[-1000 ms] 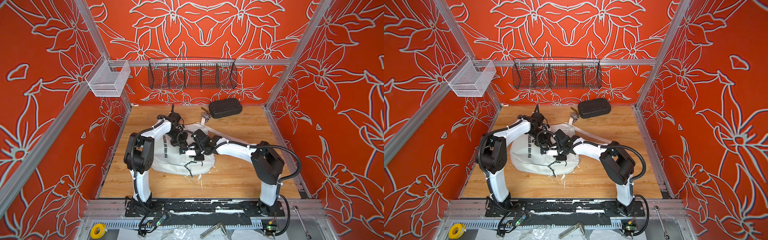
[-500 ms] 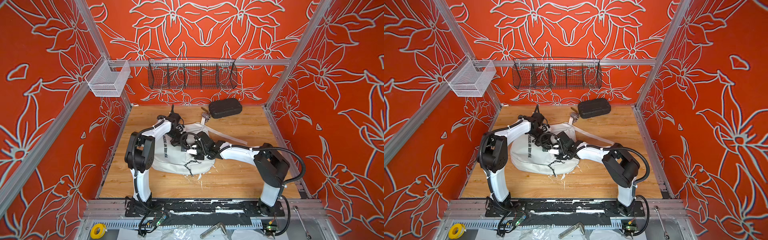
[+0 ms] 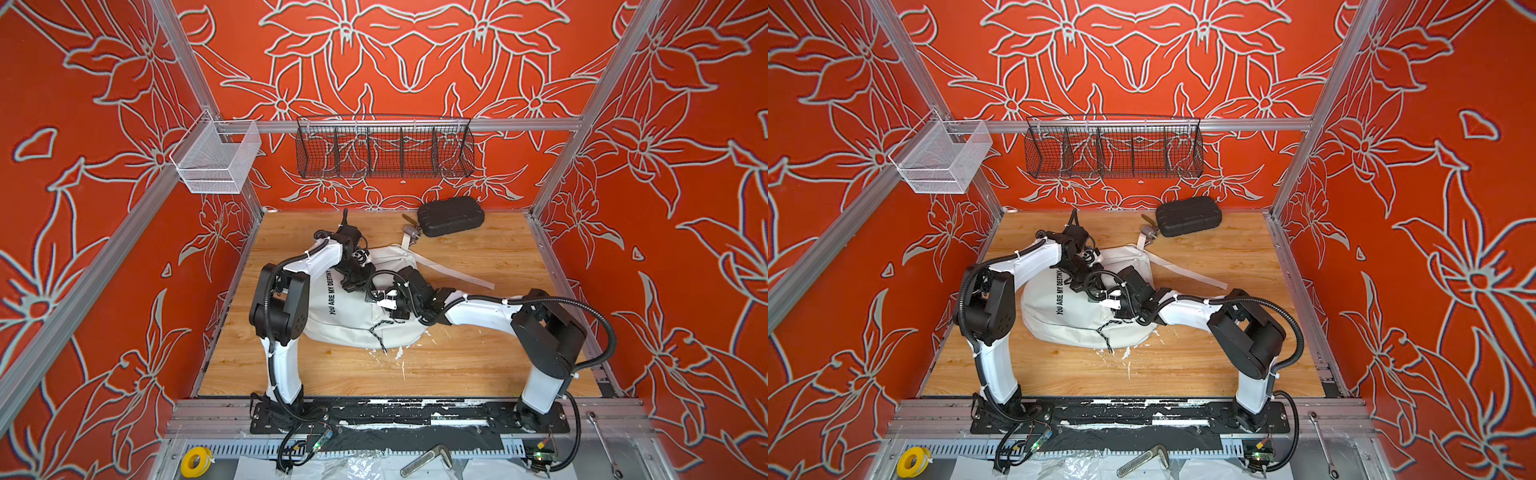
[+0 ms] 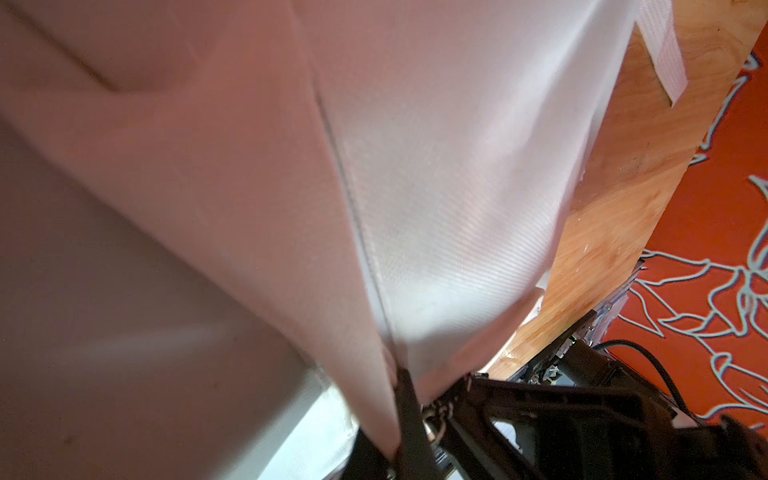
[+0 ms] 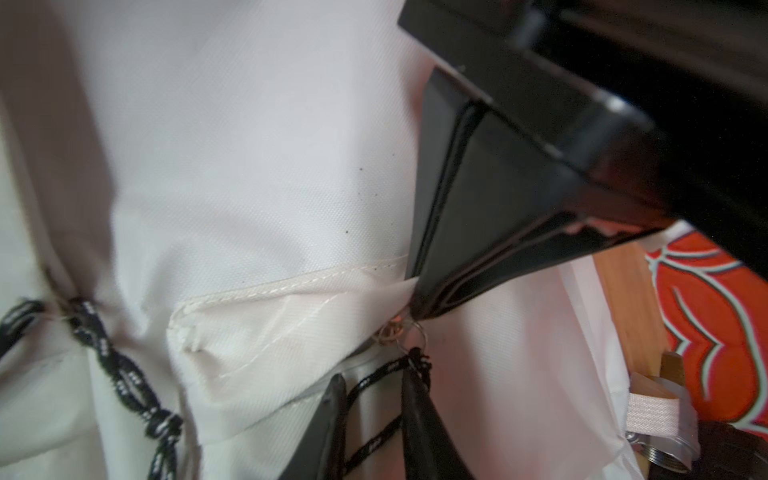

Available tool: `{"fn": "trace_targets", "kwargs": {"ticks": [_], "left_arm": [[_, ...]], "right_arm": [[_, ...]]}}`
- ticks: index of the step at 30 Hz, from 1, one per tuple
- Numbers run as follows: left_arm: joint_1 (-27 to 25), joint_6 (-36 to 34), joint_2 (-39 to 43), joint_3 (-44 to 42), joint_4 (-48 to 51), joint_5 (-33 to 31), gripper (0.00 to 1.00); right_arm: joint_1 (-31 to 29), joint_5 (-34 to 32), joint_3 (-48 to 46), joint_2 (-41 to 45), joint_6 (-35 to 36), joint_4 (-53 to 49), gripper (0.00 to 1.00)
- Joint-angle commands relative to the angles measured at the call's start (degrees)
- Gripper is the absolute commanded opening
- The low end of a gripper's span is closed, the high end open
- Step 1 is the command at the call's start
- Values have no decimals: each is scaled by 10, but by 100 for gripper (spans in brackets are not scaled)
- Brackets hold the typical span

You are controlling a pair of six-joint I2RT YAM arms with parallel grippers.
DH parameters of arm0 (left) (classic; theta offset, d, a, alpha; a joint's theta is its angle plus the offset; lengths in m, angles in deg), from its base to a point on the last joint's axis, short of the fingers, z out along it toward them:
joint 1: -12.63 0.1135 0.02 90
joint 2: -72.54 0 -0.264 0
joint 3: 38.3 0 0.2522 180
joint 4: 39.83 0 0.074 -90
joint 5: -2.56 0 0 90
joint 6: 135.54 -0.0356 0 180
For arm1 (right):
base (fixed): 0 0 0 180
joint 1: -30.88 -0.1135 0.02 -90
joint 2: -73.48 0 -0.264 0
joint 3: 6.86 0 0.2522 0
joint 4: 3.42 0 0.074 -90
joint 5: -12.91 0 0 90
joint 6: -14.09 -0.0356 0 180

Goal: Pack the student bag
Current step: 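Keep pulling the zipper pull toward the pocket end with the right gripper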

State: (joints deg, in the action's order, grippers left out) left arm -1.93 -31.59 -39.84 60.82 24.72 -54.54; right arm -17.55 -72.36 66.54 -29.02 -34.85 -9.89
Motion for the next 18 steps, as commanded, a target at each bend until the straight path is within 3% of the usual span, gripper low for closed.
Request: {"fn": "trace_targets", "kwargs": {"ticks": [1, 10, 18], "left_arm": [[2, -1, 0, -7, -5, 9, 0], [2, 3, -1, -9, -6, 10, 0], [2, 4, -1, -6, -6, 12, 0]], "right_arm": [[9, -21, -4, 12, 5, 36, 28], [14, 5, -46, 31, 8, 109, 37], [17, 32, 7, -11, -9, 38, 48]]}}
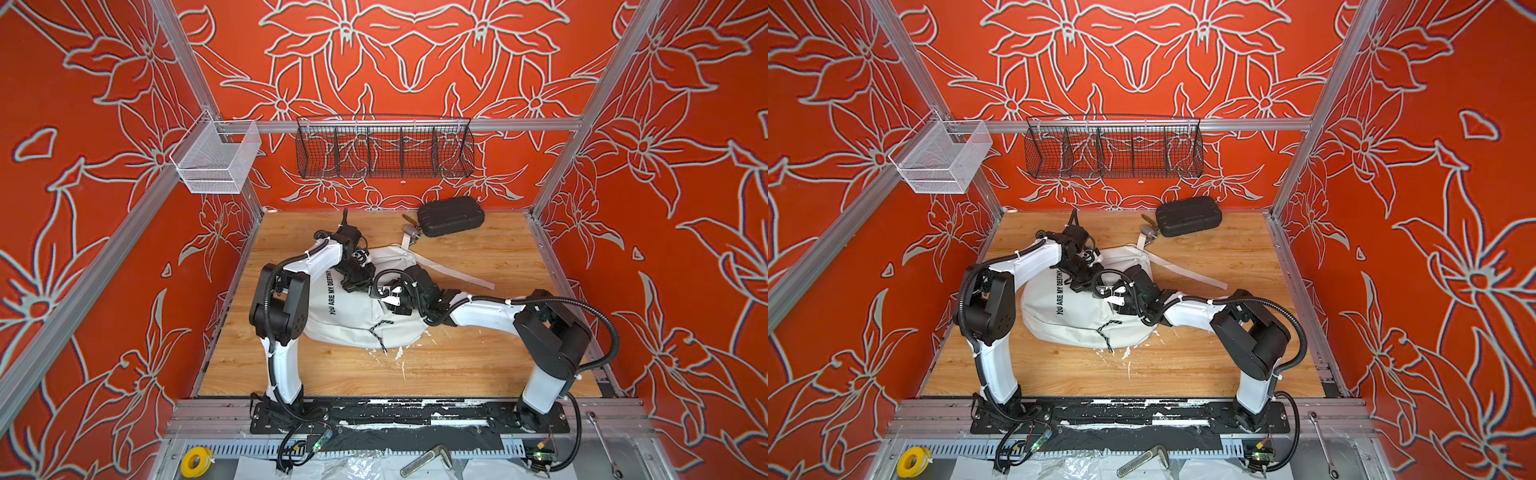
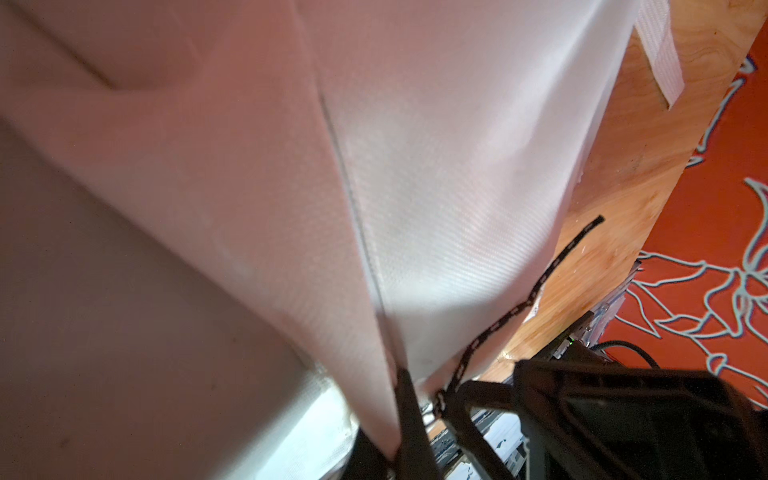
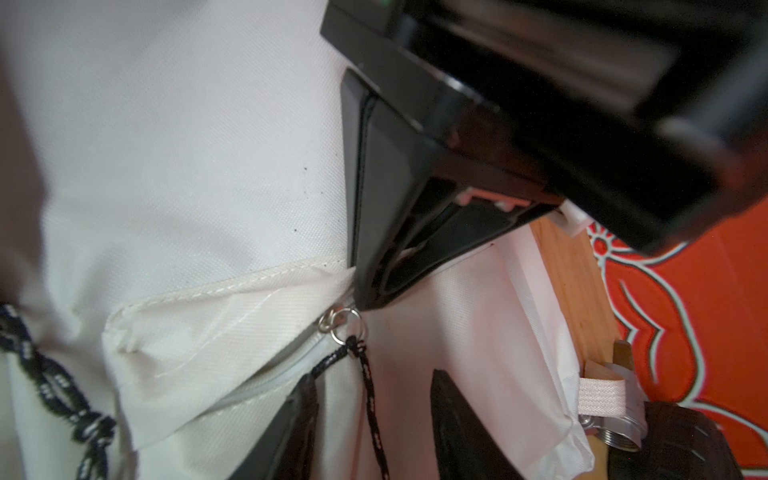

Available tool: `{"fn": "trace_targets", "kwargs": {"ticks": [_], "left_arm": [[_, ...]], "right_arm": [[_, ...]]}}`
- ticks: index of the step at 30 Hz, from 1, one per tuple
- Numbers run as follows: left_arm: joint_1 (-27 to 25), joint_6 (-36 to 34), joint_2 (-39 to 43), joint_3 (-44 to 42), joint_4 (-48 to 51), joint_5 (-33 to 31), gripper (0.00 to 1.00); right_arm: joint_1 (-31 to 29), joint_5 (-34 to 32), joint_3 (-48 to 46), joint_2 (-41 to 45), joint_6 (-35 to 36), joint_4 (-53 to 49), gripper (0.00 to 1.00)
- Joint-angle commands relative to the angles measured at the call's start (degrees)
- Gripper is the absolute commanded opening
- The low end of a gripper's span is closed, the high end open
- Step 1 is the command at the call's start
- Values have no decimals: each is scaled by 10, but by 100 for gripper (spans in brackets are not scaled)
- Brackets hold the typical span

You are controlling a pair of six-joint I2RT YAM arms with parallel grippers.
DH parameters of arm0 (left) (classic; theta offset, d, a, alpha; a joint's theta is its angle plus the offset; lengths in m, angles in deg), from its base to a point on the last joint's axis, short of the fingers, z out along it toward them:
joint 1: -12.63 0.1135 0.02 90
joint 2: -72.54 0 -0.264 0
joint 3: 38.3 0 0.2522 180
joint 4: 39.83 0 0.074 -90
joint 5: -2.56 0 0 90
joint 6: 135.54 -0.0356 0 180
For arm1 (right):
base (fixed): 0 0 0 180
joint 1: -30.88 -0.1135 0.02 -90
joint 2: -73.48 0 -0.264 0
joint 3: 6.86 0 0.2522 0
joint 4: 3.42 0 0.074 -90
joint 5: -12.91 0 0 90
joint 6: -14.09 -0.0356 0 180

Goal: Pack the student bag
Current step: 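Keep pulling the zipper pull toward the pocket end with the right gripper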

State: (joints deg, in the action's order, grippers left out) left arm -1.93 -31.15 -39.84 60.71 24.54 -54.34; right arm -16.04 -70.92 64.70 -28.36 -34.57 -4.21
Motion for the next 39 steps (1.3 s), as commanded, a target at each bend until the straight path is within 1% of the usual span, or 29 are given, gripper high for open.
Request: {"fn": "trace_targets", "kwargs": {"ticks": [1, 3, 5, 7, 10, 12, 16, 17, 18, 19, 21, 24, 30, 32, 35, 39], "left_arm": [[2, 1, 0, -5, -4, 10, 0], [2, 2, -1, -5, -5, 11, 0], [2, 3, -1, -5, -6, 11, 0], [2, 3, 0, -5, -5, 10, 0], [2, 2, -1, -4, -5, 9, 0], [2, 2, -3, -3, -5, 8, 0], [2, 3, -9, 1, -3, 7, 0], [3, 4, -10, 1, -5, 6, 0], [5, 6, -11, 1, -6, 6, 0], [7, 9, -10, -1, -10, 6, 0], [13, 16, -8, -3, -18, 8, 0], [23, 25, -1, -9, -31, 13, 0], [37, 36, 2, -6, -41, 18, 0], [38, 43, 2, -7, -48, 22, 0], [38, 53, 3, -12, -59, 34, 0], [36, 57, 6, -27, -68, 41, 0]], "right_arm": [[3, 19, 35, -24, -17, -32, 48], [3, 13, 52, -38, -22, -52, 45], [3, 7, 68, -47, -27, -75, 39], [3, 8, 71, -48, -26, -83, 29], [3, 24, 52, -33, -21, -61, 15], [3, 40, 38, -20, -15, -44, 12], [3, 77, 21, 5, 0, -32, 12], [3, 81, 21, 10, 2, -35, 9], [4, 86, 23, 12, 6, -48, 4], [3, 91, 26, 15, 11, -65, 2], [5, 103, 32, 20, 10, -91, 2], [4, 145, 52, 21, 30, -173, 0], [4, 210, 108, 13, 62, -322, 1], [6, 229, 133, 3, 55, -350, 2], [6, 217, 159, -14, 20, -348, 7], [7, 187, 153, -18, -17, -294, 13]]}}
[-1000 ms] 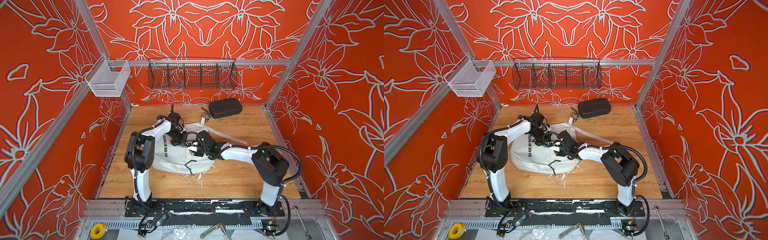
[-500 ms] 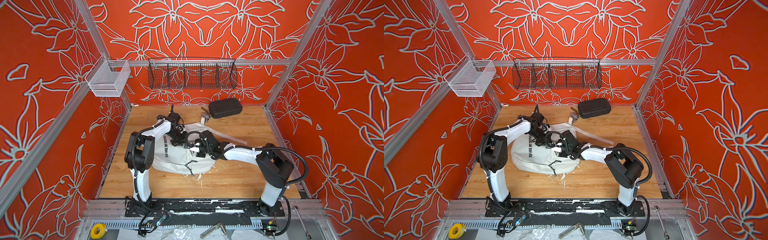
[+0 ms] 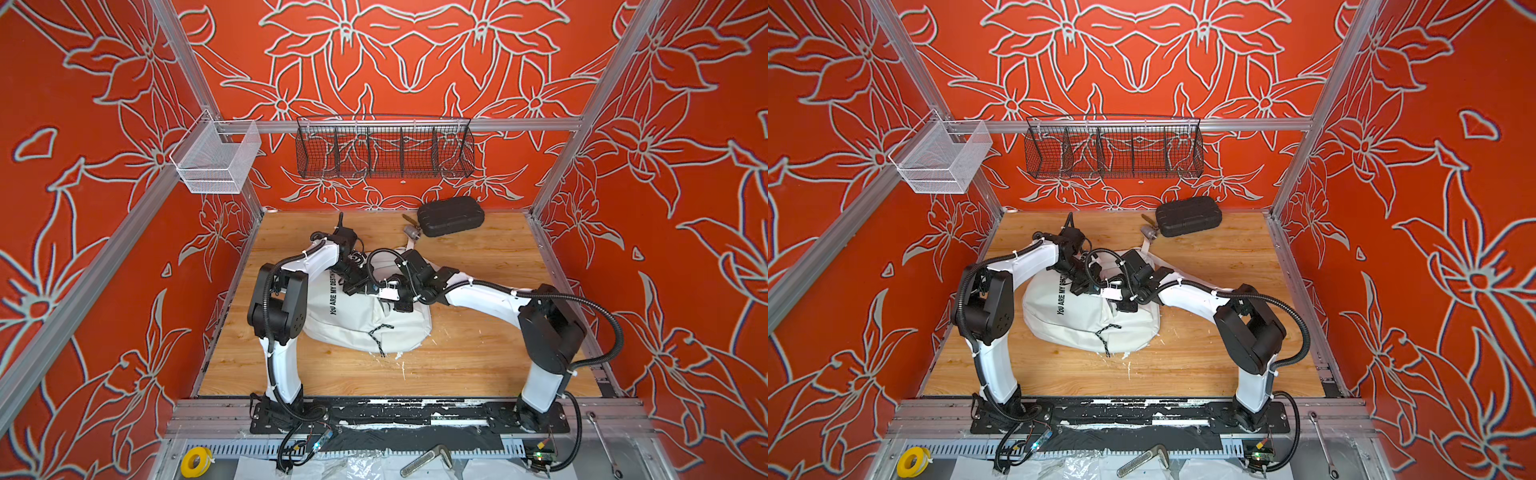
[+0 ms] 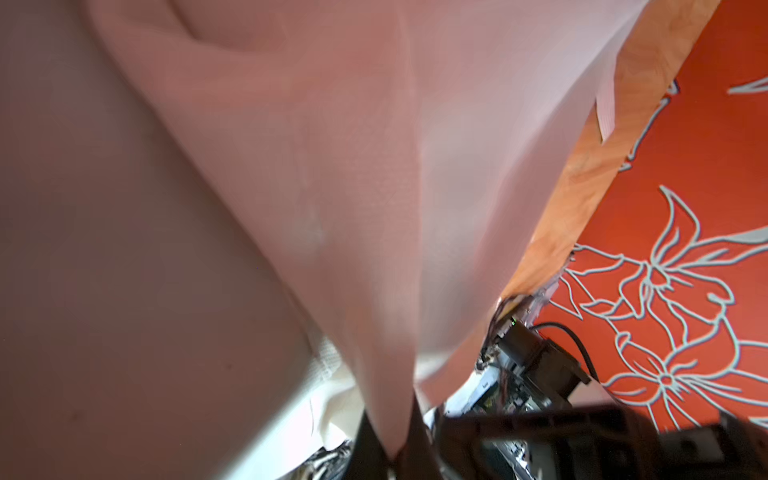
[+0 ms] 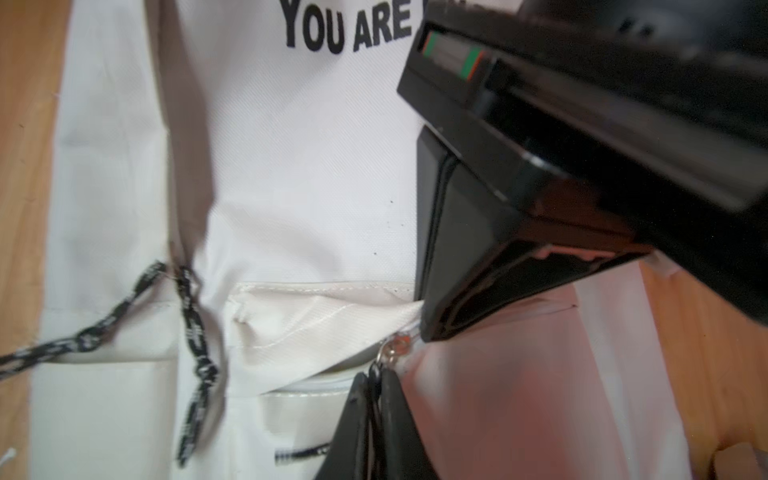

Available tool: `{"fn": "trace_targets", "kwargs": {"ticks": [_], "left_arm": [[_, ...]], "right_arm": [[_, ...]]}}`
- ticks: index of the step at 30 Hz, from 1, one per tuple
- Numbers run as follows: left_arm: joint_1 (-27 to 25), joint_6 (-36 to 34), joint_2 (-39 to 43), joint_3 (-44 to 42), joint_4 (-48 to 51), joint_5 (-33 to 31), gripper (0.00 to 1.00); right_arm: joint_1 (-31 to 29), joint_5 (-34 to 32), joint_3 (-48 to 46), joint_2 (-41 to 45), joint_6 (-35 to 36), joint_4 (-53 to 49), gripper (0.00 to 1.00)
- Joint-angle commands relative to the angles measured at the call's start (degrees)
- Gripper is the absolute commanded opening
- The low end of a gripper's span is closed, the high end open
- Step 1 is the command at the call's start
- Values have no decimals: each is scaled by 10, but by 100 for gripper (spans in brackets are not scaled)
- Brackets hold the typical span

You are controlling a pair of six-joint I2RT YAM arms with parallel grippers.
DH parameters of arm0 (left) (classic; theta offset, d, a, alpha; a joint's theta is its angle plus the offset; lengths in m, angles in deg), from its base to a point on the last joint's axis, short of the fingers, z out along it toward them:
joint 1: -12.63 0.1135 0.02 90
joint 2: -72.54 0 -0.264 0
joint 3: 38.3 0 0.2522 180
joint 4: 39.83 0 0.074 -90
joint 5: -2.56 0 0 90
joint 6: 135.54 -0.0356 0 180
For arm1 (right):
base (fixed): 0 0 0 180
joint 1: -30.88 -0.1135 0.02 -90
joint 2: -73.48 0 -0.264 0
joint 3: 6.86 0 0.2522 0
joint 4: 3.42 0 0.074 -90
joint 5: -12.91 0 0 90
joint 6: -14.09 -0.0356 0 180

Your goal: Pack the student bag

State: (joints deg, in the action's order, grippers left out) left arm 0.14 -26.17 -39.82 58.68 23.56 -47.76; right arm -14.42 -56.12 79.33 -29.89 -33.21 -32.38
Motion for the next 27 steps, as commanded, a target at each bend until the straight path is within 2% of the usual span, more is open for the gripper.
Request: {"fn": "trace_targets", "kwargs": {"ticks": [1, 6, 13, 18, 23, 27], "left_arm": [[15, 7, 7, -10, -59, -24, 0], [13, 4, 14, -21, -61, -28, 0], [13, 0, 16, -16, -59, -29, 0], [13, -3, 17, -13, -56, -27, 0], [13, -3, 19, -14, -55, -29, 0], [13, -4, 20, -15, -55, -30, 0]], "right_arm": [[-9, 28, 3, -2, -38, 5, 13], [-9, -27, -4, -14, -45, 26, 0], [-9, -78, -12, -17, -65, 40, 0], [-10, -64, 13, -39, -88, 5, 26], [-10, -43, 30, -63, -107, -12, 37], [-10, -53, 44, -76, -108, -31, 38]]}}
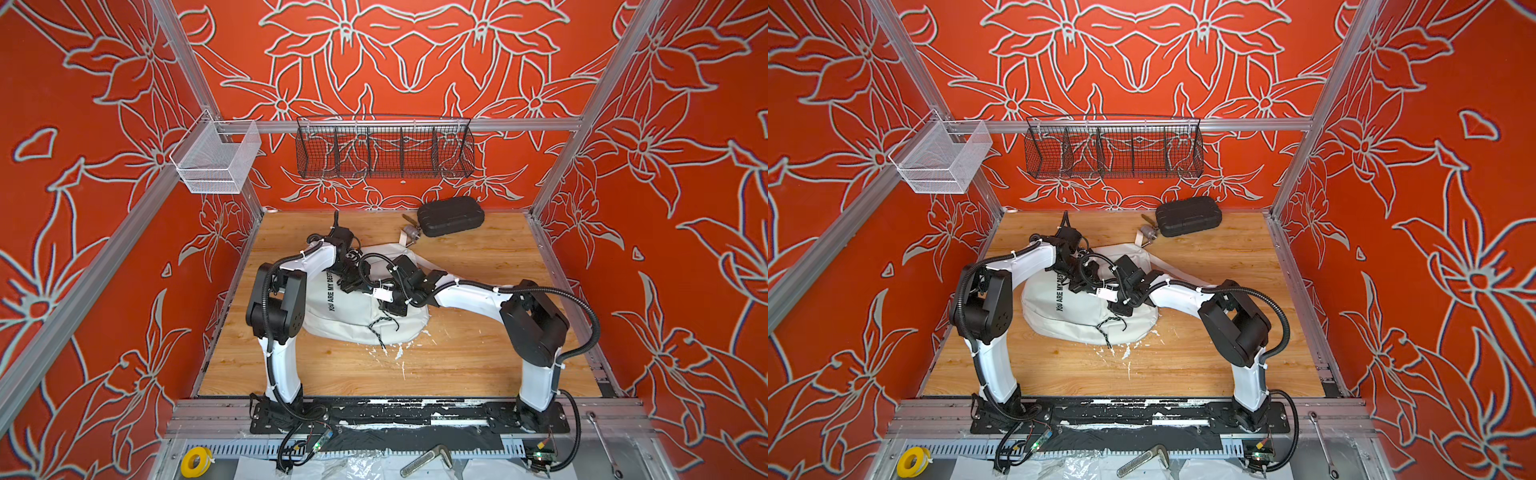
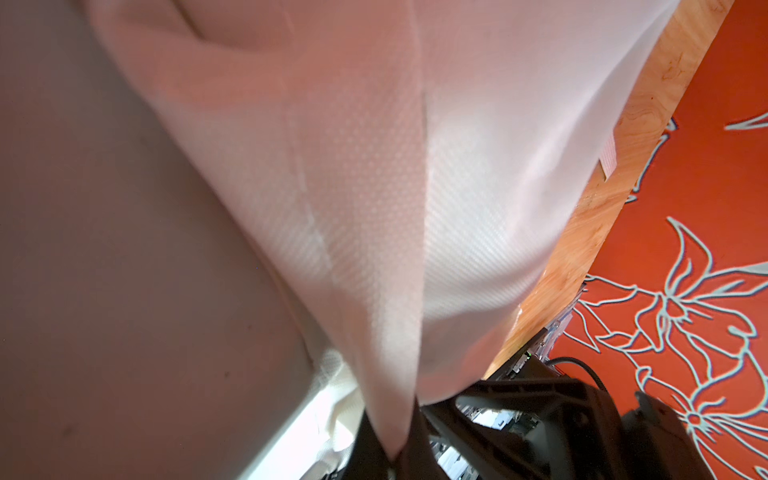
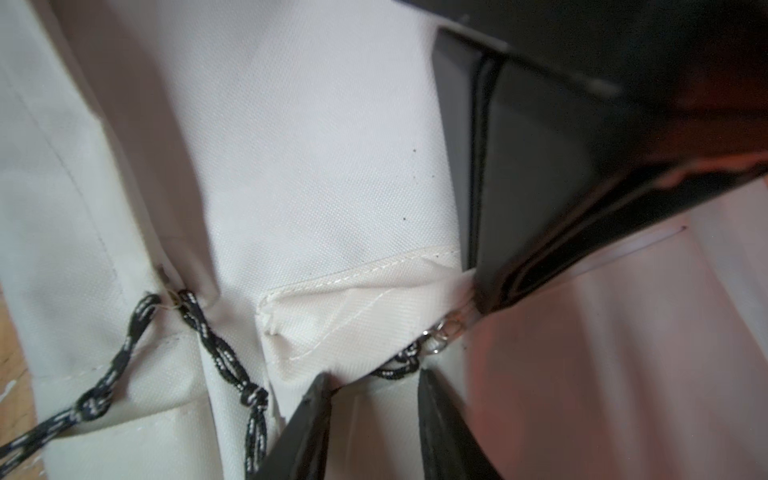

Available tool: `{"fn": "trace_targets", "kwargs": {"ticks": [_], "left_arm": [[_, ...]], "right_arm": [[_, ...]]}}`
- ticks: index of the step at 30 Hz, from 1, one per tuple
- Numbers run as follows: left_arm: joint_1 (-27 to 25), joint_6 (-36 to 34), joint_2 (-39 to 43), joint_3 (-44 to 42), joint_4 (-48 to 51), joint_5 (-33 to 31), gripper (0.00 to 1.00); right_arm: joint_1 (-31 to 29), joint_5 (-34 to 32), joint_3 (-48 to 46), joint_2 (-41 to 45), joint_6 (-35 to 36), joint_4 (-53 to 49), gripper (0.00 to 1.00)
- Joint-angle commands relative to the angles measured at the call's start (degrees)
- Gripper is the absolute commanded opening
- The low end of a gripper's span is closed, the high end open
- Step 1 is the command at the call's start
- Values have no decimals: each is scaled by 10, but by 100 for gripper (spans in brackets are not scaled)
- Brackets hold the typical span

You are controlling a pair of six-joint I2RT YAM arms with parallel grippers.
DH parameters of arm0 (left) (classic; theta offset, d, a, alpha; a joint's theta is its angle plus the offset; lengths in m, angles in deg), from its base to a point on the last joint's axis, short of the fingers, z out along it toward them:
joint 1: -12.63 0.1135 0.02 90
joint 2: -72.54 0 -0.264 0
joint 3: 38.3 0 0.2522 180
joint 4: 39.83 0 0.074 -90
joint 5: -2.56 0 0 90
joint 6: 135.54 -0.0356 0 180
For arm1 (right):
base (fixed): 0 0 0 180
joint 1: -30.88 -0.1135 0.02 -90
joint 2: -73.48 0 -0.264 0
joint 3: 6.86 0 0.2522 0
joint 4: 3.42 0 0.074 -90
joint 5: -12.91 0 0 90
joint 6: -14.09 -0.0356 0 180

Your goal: Pack the student bag

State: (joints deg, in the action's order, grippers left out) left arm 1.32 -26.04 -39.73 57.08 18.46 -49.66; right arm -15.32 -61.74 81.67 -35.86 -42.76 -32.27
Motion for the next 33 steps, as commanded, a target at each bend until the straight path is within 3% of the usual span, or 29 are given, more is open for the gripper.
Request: {"fn": "trace_targets", "kwargs": {"ticks": [1, 6, 11, 13, 21, 24, 26, 27, 33], "left_arm": [[1, -5, 19, 1, -4, -11, 0], [1, -5, 19, 5, -5, -10, 0], [1, -10, 16, 12, 4, -14, 0], [2, -14, 16, 12, 6, -17, 0], [3, -26, 9, 17, 17, -31, 0], [4, -25, 10, 16, 14, -28, 0], [4, -22, 12, 17, 11, -25, 0], [4, -22, 14, 16, 10, -24, 0], [4, -16, 24, 12, 1, -24, 0]], "right_arm": [[-1, 8, 20, -15, -14, -33, 38], [-3, -23, 40, -39, -15, -67, 33], [-2, -49, 28, -25, -8, -68, 6], [-1, -44, 20, -9, -7, -60, 0], [-1, -28, -4, 47, -24, -42, 0], [0, 8, -24, 67, -22, -49, 0], [-2, 27, -17, 58, -40, -79, 23], [-5, 31, -5, 50, -54, -101, 29], [-19, -23, 6, 22, -209, -124, 27]]}}
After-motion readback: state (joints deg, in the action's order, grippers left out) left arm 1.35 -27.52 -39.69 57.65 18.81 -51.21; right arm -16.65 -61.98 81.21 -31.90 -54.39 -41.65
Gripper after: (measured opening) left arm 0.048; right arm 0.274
